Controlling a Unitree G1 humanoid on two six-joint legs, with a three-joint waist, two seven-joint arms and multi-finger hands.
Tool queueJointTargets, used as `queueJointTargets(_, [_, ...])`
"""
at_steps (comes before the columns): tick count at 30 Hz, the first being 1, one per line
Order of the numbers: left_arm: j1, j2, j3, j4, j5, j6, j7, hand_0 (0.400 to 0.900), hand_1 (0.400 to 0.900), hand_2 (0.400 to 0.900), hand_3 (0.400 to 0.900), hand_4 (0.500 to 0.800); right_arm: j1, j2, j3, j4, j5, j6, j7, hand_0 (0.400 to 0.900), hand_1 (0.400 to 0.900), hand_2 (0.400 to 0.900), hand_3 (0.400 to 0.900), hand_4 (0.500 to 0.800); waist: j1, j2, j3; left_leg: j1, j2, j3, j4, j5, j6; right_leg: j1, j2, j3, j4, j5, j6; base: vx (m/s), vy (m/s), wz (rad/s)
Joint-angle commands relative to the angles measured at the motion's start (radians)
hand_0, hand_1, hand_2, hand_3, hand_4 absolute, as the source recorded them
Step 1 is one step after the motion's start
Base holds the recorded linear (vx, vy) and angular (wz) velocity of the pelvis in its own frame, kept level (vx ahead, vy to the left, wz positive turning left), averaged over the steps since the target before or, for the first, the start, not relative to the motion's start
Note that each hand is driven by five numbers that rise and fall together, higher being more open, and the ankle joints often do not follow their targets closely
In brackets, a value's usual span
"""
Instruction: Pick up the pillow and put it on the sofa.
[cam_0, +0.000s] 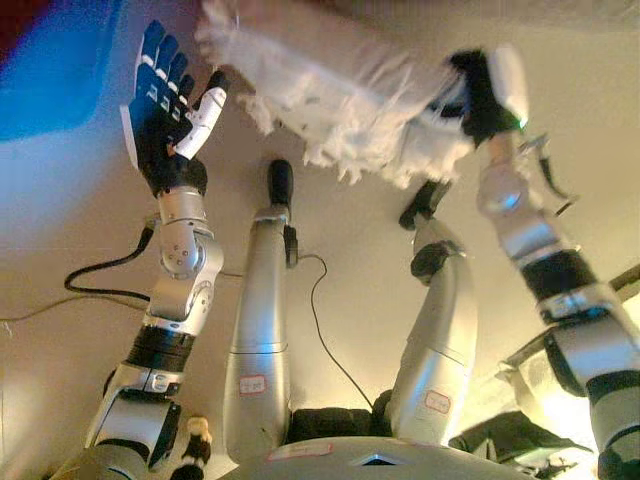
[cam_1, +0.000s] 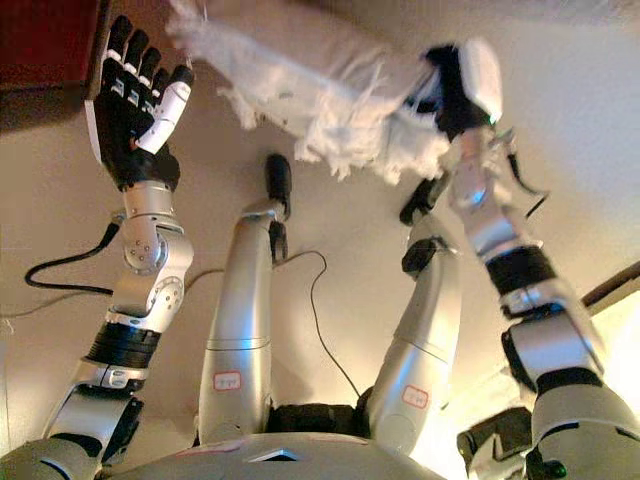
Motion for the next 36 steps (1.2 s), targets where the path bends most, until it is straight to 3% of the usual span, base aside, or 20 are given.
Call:
queueJointTargets(1, [-0.002, -0.01, 0.084, -0.044, 0.066, -0.062, 0.013, 0.9, 0.9, 0.9, 0.9, 0.8, -0.008, -0.04, -0.151, -0.161, -0.029, -0.11, -0.053, 0.4, 0.4, 0.4, 0.4, 0.5, 0.026, -0.034, -0.005, 0.181, 0.0, -0.056, -0.132, -0.006, -0.043, 0.149, -0.008, -0.019, -0.012, -0.013, 0.05, 0.04, -0.062, -0.01])
queueJointTargets(7, [0.022, -0.043, 0.111, -0.006, 0.053, -0.051, 0.017, 0.9, 0.9, 0.9, 0.9, 0.8, 0.156, 0.004, -0.214, -0.25, -0.061, -0.117, -0.04, 0.4, 0.4, 0.4, 0.4, 0.5, 0.022, -0.063, -0.077, 0.445, 0.017, -0.074, -0.231, 0.002, -0.052, 0.483, 0.007, -0.096, -0.167, 0.002, 0.047, 0.13, -0.08, 0.05])
queueJointTargets(10, [0.037, -0.041, 0.116, 0.001, 0.067, -0.038, -0.001, 0.9, 0.9, 0.9, 0.9, 0.8, 0.211, 0.011, -0.247, -0.286, -0.063, -0.125, -0.025, 0.4, 0.4, 0.4, 0.4, 0.5, 0.011, -0.082, -0.132, 0.585, 0.022, -0.067, -0.307, 0.033, -0.051, 0.664, 0.005, -0.15, -0.281, 0.052, 0.042, 0.12, -0.031, 0.06])
queueJointTargets(14, [0.071, -0.037, 0.129, 0.012, 0.084, -0.017, -0.036, 0.9, 0.9, 0.9, 0.9, 0.8, 0.265, 0.024, -0.281, -0.332, -0.062, -0.139, 0.002, 0.4, 0.4, 0.4, 0.4, 0.5, 0.006, -0.095, -0.212, 0.739, 0.036, -0.053, -0.396, 0.036, -0.057, 0.84, 0.024, -0.18, -0.392, 0.084, 0.058, 0.15, 0.013, -0.1])
queueJointTargets(17, [0.122, -0.036, 0.145, 0.03, 0.104, 0.004, -0.086, 0.9, 0.9, 0.9, 0.9, 0.8, 0.322, 0.029, -0.333, -0.385, -0.034, -0.164, 0.039, 0.4, 0.4, 0.4, 0.4, 0.5, -0.007, -0.109, -0.316, 0.9, 0.038, -0.027, -0.491, 0.034, -0.059, 0.998, 0.039, -0.197, -0.486, 0.13, 0.085, 0.22, 0.066, -0.21])
queueJointTargets(20, [0.167, -0.043, 0.154, 0.036, 0.113, 0.017, -0.121, 0.9, 0.9, 0.9, 0.9, 0.8, 0.345, 0.036, -0.365, -0.428, -0.003, -0.184, 0.067, 0.4, 0.4, 0.4, 0.4, 0.5, -0.019, -0.114, -0.382, 1.001, 0.022, 0.007, -0.579, 0.043, -0.053, 1.06, 0.035, -0.193, -0.536, 0.192, 0.105, 0.14, 0.076, -0.28])
queueJointTargets(26, [0.216, -0.06, 0.154, 0.034, 0.121, 0.028, -0.159, 0.9, 0.9, 0.9, 0.9, 0.8, 0.328, 0.054, -0.404, -0.5, 0.108, -0.219, 0.095, 0.4, 0.4, 0.4, 0.4, 0.5, -0.023, -0.108, -0.457, 1.171, -0.006, 0.081, -0.774, 0.09, -0.041, 1.097, 0.014, -0.166, -0.584, 0.28, 0.106, 0.08, 0.095, -0.4])
queueJointTargets(36, [0.293, -0.058, 0.147, -0.028, 0.063, 0.019, -0.248, 0.9, 0.9, 0.9, 0.9, 0.8, 0.184, 0.009, -0.357, -0.391, 0.242, -0.221, 0.111, 0.4, 0.4, 0.4, 0.4, 0.5, 0.008, -0.109, -0.442, 1.2, 0.019, 0.091, -0.823, 0.119, -0.052, 1.082, 0.03, -0.164, -0.597, 0.24, 0.106, 0.04, -0.012, -0.02])
